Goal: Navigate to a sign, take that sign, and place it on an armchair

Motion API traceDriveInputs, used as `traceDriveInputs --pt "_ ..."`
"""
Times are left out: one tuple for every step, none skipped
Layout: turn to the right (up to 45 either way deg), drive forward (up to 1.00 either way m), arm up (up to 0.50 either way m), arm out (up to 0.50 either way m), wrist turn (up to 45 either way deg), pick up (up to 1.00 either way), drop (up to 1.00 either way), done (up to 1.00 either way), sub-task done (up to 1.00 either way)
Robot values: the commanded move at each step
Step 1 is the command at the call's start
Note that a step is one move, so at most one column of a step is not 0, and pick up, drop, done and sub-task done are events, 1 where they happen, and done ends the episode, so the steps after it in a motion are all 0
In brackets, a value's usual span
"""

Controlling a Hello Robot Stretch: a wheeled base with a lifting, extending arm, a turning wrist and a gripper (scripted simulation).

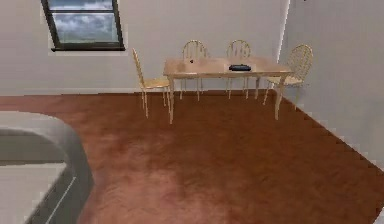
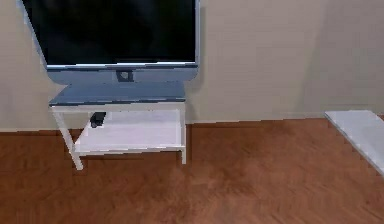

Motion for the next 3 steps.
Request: traceDriveInputs --pt "0.0 1.0 0.0 0.0 0.0 0.0 0.0 0.0 0.0" --pt "0.0 1.0 0.0 0.0 0.0 0.0 0.0 0.0 0.0" --pt "-45.0 0.0 0.0 0.0 0.0 0.0 0.0 0.0 0.0"
